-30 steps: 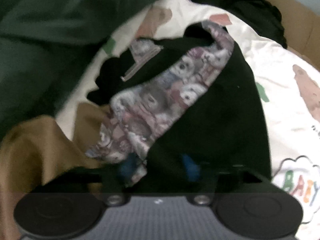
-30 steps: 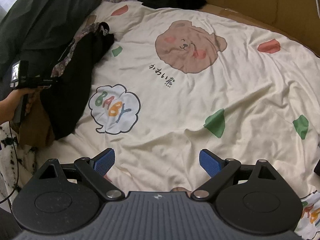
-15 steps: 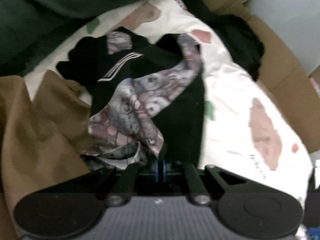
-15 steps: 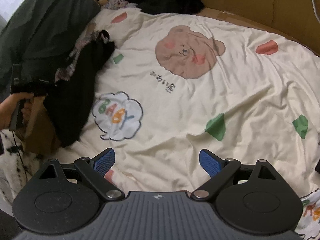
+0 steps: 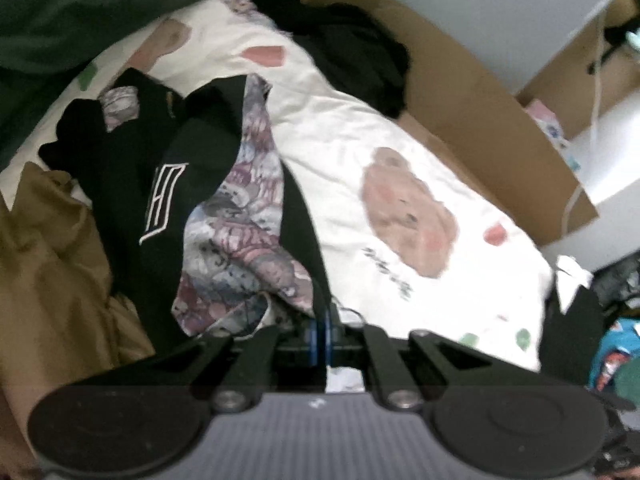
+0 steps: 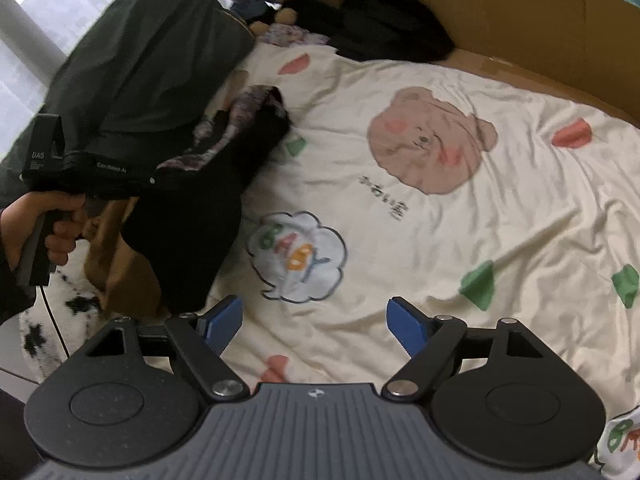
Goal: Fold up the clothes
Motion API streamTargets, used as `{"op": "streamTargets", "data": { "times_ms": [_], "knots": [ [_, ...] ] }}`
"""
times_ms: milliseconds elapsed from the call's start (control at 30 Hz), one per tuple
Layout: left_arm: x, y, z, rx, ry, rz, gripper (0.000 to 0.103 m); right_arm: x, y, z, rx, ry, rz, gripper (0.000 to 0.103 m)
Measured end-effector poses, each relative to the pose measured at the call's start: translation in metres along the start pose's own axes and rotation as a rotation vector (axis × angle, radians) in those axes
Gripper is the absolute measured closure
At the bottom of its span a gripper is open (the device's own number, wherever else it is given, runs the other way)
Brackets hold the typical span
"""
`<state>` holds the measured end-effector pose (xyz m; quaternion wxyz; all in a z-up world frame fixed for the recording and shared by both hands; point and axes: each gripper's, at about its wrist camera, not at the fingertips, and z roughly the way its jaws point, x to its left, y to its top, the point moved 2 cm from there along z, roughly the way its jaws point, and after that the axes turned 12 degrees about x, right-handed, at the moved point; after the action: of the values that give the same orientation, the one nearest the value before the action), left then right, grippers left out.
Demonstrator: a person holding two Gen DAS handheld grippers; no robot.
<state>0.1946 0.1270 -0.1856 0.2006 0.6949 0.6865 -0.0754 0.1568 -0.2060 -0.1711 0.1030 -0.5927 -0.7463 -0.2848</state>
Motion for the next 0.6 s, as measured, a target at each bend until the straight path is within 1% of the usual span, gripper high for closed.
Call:
{"op": "streamTargets", "data": {
  "times_ms": [67,167,333,367,467,500,600],
  "knots": [
    [-0.011,-0.005,-0.004,0.008,-0.014,0.022,0.100,0.003,0.002,-0.007,-0.021,0.015,-0.003,0.019],
    [-0.041,-0.017,-0.012,0.025,-0.045,0.064,0.100,0.005,0.003,-0.017,-0.048,0.024,-0.005,0.019],
    [-0.089,-0.033,-0.015,0.044,-0.116,0.123,0.100,-0.003,0.001,-0.027,-0.066,0.013,0.019,0.019],
    [-0.094,-0.035,-0.013,0.048,-0.124,0.128,0.100,-0.007,0.000,-0.028,-0.069,0.011,0.033,0.019],
    [-0.111,-0.043,0.000,0.068,-0.191,0.149,0.100,-0.022,-0.002,-0.032,-0.074,0.007,0.088,0.019],
    [-0.118,-0.047,0.007,0.077,-0.217,0.156,0.100,-0.029,-0.003,-0.031,-0.070,0.011,0.115,0.019],
    [-0.133,-0.050,0.022,0.092,-0.262,0.163,0.100,-0.046,-0.008,-0.027,-0.053,0.001,0.188,0.019]
  ]
}}
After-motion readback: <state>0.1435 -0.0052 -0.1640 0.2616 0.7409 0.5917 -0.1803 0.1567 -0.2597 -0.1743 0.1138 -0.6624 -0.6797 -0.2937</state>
